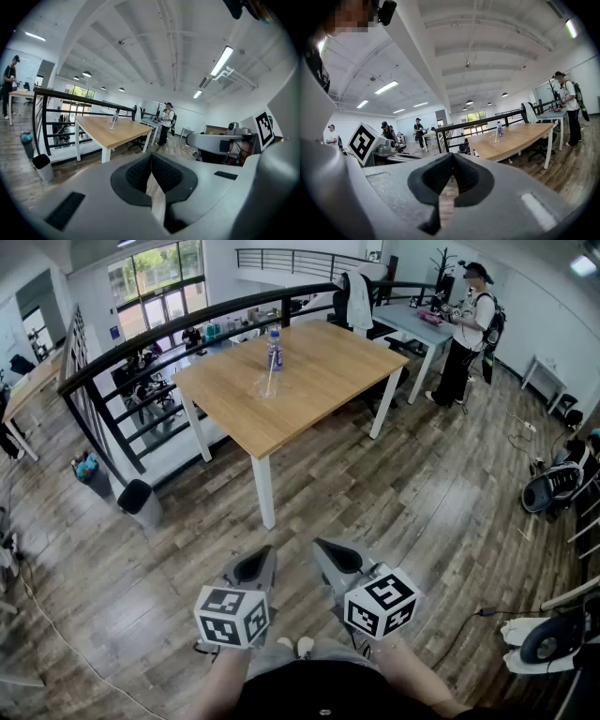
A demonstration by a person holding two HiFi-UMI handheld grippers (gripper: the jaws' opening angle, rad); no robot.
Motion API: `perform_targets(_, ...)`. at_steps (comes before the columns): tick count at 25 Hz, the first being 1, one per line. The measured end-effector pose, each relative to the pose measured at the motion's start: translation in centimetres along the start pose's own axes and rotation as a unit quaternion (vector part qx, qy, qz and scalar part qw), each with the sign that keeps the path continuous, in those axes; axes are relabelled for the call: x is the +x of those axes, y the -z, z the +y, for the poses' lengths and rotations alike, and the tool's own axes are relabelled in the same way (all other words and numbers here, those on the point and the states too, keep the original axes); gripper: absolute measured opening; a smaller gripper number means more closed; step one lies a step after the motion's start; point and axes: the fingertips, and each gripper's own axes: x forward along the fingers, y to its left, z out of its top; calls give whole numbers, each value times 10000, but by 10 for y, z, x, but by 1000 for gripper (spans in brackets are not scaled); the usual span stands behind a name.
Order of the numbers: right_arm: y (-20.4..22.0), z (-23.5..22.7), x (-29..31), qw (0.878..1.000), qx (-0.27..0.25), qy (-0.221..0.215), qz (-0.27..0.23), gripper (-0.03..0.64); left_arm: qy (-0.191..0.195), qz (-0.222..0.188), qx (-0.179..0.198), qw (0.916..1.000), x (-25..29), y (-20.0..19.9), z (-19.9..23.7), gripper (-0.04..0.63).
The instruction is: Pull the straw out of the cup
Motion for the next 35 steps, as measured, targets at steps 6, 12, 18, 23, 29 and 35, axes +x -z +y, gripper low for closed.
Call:
perform_targets(6, 5, -3, -4, 9999, -66, 27, -90, -3, -40, -8, 46, 10000, -2, 6, 5, 15)
perform_targets(12, -1, -5, -7, 9995, -58, -45, -299, -3, -20, -56, 17, 10000, 4, 5, -3, 15)
perform_targets(18, -3, -18, -22, 9988, 43, -68, -483, -2, 308, -524, 113, 9981, 11, -8, -23, 17)
perform_targets(23, 7, -30, -32, 9988, 79, -141, -467, -2, 305, -522, -52, 9982, 26, 2, -38, 17)
perform_targets(29, 18, -44, -35, 9988, 200, -241, -365, -2, 131, -324, -299, 9989, 45, 21, -45, 17)
perform_targets(35, 13, -68, -18, 9984, 296, -189, -434, -2, 186, -347, -254, 9989, 67, 8, -37, 17)
